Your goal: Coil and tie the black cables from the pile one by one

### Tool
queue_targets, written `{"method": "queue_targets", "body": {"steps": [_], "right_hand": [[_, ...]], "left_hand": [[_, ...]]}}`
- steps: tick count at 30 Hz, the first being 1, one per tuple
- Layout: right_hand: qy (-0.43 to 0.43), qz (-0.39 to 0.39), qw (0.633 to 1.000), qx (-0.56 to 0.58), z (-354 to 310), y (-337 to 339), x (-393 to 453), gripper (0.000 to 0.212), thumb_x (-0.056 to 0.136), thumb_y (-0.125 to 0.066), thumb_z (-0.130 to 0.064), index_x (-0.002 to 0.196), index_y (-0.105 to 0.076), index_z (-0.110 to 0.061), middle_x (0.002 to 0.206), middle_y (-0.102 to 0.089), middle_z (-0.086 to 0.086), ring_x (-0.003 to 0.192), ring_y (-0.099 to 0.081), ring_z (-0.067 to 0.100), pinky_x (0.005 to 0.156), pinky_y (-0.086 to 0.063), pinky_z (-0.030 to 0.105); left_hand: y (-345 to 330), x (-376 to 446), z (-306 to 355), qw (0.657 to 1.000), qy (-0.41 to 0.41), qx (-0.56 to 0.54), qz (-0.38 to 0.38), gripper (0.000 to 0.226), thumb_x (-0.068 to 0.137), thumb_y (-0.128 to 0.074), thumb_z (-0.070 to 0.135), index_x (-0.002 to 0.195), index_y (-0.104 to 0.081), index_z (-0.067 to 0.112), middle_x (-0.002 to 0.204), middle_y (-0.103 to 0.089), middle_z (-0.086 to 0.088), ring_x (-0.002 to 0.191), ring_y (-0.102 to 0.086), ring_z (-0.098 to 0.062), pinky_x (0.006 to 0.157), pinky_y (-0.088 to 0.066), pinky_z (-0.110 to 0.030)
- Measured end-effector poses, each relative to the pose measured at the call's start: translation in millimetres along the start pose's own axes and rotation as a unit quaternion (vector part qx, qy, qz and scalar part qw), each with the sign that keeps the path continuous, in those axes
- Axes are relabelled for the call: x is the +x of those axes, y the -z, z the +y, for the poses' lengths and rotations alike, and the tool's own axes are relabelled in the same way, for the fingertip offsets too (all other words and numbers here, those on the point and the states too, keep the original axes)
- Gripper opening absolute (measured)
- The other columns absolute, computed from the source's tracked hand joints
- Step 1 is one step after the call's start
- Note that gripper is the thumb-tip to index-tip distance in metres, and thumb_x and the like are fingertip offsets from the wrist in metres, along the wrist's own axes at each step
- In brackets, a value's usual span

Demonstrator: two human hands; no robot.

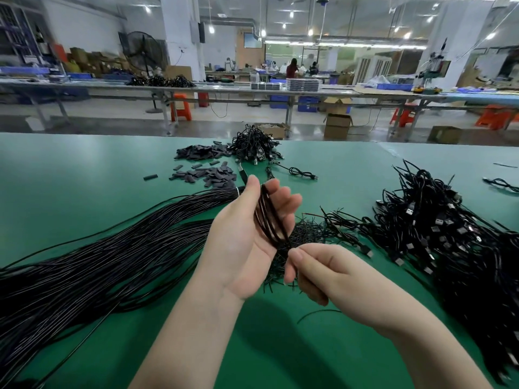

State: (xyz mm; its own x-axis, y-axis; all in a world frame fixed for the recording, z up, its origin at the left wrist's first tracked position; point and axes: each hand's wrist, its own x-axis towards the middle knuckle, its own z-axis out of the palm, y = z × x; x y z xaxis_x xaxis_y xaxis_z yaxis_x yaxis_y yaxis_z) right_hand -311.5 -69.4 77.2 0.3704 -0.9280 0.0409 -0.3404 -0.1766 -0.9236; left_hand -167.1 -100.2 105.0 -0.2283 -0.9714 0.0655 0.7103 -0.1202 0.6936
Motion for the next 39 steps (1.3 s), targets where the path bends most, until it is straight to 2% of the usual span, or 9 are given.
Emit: {"method": "queue_targets", "body": {"steps": [6,11,15,21,24,27,30,35,39], "right_hand": [[0.025,0.069,0.997,0.013,6.9,-3.3,2.0,0.053,0.078,-0.060,-0.067,0.122,-0.054,-0.038,0.098,-0.070,-0.014,0.090,-0.067,0.010,0.084,-0.054,0.033],[0.085,0.152,0.985,0.020,8.5,-12.4,7.0,0.032,0.074,-0.069,-0.058,0.095,-0.058,-0.037,0.083,-0.065,-0.011,0.081,-0.062,0.023,0.083,-0.054,0.043],[0.058,0.176,0.980,-0.077,16.0,-11.0,9.3,0.029,0.078,-0.058,-0.055,0.099,-0.052,-0.035,0.071,-0.056,-0.017,0.062,-0.050,0.000,0.062,-0.042,0.018],[-0.016,0.196,0.960,-0.200,34.1,-19.1,21.5,0.019,0.101,-0.036,-0.034,0.092,-0.048,-0.022,0.065,-0.051,-0.005,0.056,-0.049,0.013,0.057,-0.044,0.034],[-0.110,0.153,0.980,-0.060,49.4,-12.3,21.9,0.025,0.102,-0.032,-0.024,0.092,-0.054,-0.017,0.054,-0.040,-0.008,0.044,-0.038,0.015,0.052,-0.043,0.036],[-0.187,-0.006,0.978,0.093,60.7,2.4,9.2,0.025,0.103,-0.033,-0.025,0.093,-0.054,-0.015,0.054,-0.029,-0.008,0.038,-0.027,0.010,0.039,-0.035,0.023],[-0.233,-0.117,0.964,0.059,64.1,16.8,-7.2,0.026,0.104,-0.036,-0.031,0.094,-0.056,-0.018,0.059,-0.035,-0.006,0.039,-0.031,0.009,0.035,-0.035,0.020],[-0.251,-0.176,0.951,0.030,64.3,23.5,-26.4,0.032,0.103,-0.037,-0.039,0.088,-0.060,-0.021,0.060,-0.046,-0.008,0.040,-0.033,0.008,0.040,-0.036,0.019],[-0.227,-0.164,0.960,0.032,61.6,20.9,-32.2,0.036,0.103,-0.036,-0.042,0.083,-0.060,-0.024,0.061,-0.043,-0.008,0.043,-0.032,0.008,0.040,-0.035,0.018]], "left_hand": [[3.1,3.9,-9.5,0.992,-0.001,0.127,-0.024,0.030,0.098,-0.044,0.039,0.079,-0.052,0.018,0.057,-0.046,0.008,0.052,-0.048,-0.006,0.054,-0.037,-0.023],[3.9,1.3,-17.2,0.978,0.026,0.193,-0.077,0.028,0.082,-0.055,0.045,0.067,-0.064,0.024,0.066,-0.059,0.003,0.065,-0.058,-0.011,0.068,-0.047,-0.028],[9.5,3.1,-19.6,0.948,-0.011,0.317,-0.038,0.032,0.084,-0.055,0.048,0.064,-0.066,0.025,0.073,-0.064,0.002,0.075,-0.059,-0.013,0.078,-0.048,-0.035],[25.3,13.4,-26.7,0.710,-0.145,0.683,0.090,0.045,0.095,-0.046,0.053,0.066,-0.056,0.021,0.050,-0.051,0.016,0.052,-0.047,0.001,0.049,-0.031,-0.016],[34.8,14.2,-31.1,0.633,-0.192,0.739,0.127,0.022,0.098,-0.049,0.040,0.113,-0.056,0.026,0.111,-0.059,0.008,0.102,-0.056,-0.011,0.083,-0.045,-0.025],[49.2,17.4,-40.8,0.505,-0.140,0.843,-0.119,0.073,0.096,-0.055,0.015,0.154,-0.014,0.031,0.161,-0.009,0.003,0.147,-0.008,-0.017,0.119,-0.018,-0.039],[53.6,9.2,-50.7,0.486,-0.074,0.829,-0.267,0.056,0.098,-0.054,0.029,0.150,-0.032,0.031,0.152,-0.038,0.004,0.141,-0.029,-0.017,0.113,-0.030,-0.039],[58.0,-7.4,-61.8,0.423,-0.076,0.858,-0.281,0.056,0.097,-0.048,0.049,0.147,-0.036,0.028,0.142,-0.049,0.007,0.126,-0.048,-0.015,0.097,-0.044,-0.037],[56.0,-9.7,-57.5,0.358,-0.092,0.874,-0.314,0.055,0.097,-0.041,0.051,0.141,-0.041,0.019,0.137,-0.052,-0.001,0.127,-0.047,-0.017,0.115,-0.025,-0.040]]}}
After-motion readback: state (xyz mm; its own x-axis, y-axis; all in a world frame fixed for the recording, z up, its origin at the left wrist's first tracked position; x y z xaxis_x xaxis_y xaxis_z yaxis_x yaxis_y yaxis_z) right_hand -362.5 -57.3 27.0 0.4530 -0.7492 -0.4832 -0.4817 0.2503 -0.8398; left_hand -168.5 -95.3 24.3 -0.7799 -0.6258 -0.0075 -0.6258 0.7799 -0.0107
